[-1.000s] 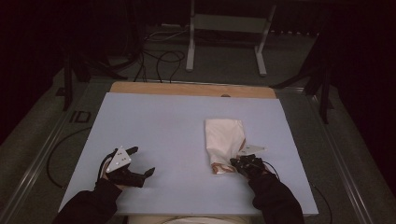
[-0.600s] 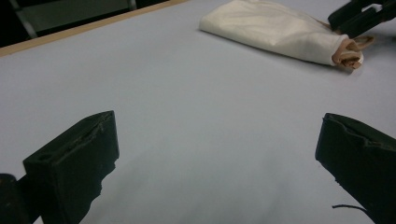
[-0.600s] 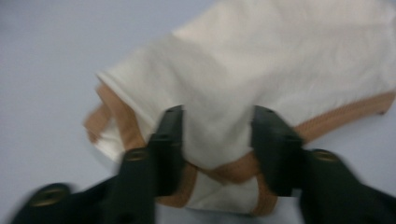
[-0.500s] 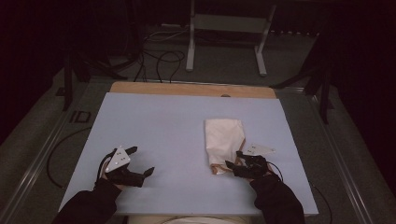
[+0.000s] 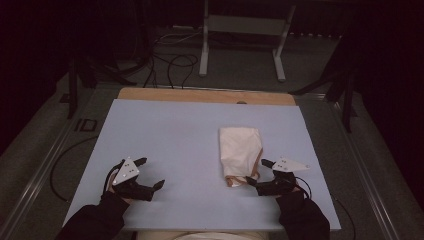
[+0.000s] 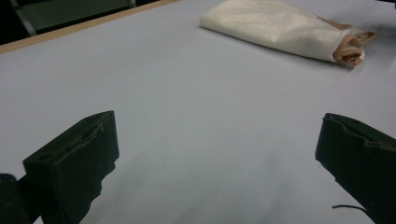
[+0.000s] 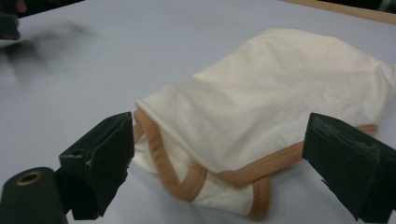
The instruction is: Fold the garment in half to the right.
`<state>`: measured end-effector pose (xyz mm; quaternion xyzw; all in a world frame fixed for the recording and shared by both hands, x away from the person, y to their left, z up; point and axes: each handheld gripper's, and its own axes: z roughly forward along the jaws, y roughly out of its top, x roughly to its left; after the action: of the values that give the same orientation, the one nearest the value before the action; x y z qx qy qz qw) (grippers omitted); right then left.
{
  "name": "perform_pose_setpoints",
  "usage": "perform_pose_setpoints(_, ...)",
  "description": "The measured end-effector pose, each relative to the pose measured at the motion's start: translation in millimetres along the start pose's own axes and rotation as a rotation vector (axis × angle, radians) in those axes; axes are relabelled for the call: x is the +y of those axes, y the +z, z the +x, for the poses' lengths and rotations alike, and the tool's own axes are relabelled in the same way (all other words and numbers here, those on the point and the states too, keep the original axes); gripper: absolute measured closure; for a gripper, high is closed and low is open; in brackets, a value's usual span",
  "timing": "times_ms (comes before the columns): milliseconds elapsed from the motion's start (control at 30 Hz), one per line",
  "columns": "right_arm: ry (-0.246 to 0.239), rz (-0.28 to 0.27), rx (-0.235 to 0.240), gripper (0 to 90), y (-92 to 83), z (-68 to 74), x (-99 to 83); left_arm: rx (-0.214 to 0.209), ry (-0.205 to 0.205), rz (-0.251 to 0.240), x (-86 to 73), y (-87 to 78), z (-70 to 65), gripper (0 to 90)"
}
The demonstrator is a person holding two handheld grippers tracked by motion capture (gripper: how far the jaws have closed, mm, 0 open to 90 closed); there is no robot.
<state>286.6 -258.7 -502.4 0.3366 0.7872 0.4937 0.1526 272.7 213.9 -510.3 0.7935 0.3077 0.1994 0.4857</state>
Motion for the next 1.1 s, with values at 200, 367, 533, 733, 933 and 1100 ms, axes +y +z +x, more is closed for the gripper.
perform_pose_setpoints(200, 0.012, -0.001, -0.017, 9.3, -9.3, -4.1, -5.7, 0.004, -0.002, -0.008, 0.2, -2.5, 0.0, 0.9)
perform_pose_setpoints(367, 0.05, 0.018, -0.078, 9.3, -21.0, -9.3, -14.8, 0.005, -0.003, -0.007, 0.2, -2.2, -0.1, 0.9)
perform_pose_setpoints(533, 0.086, 0.051, -0.127, 9.3, -27.2, -10.9, -22.9, 0.005, -0.002, -0.003, 0.1, -1.7, -0.1, 0.9)
perform_pose_setpoints(733, 0.104, 0.1, -0.261, 9.3, -26.0, -16.8, -23.1, 0.01, -0.001, 0.0, -0.3, -1.9, -0.1, 0.9)
perform_pose_setpoints(933, 0.168, 0.121, -0.317, 9.3, -25.6, -27.0, -26.2, 0.018, -0.002, -0.004, -0.4, -3.1, 0.2, 0.9)
perform_pose_setpoints(1100, 0.17, 0.119, -0.348, 9.3, -26.4, -27.7, -24.3, 0.024, -0.001, -0.004, -0.8, -3.6, 0.0, 0.9)
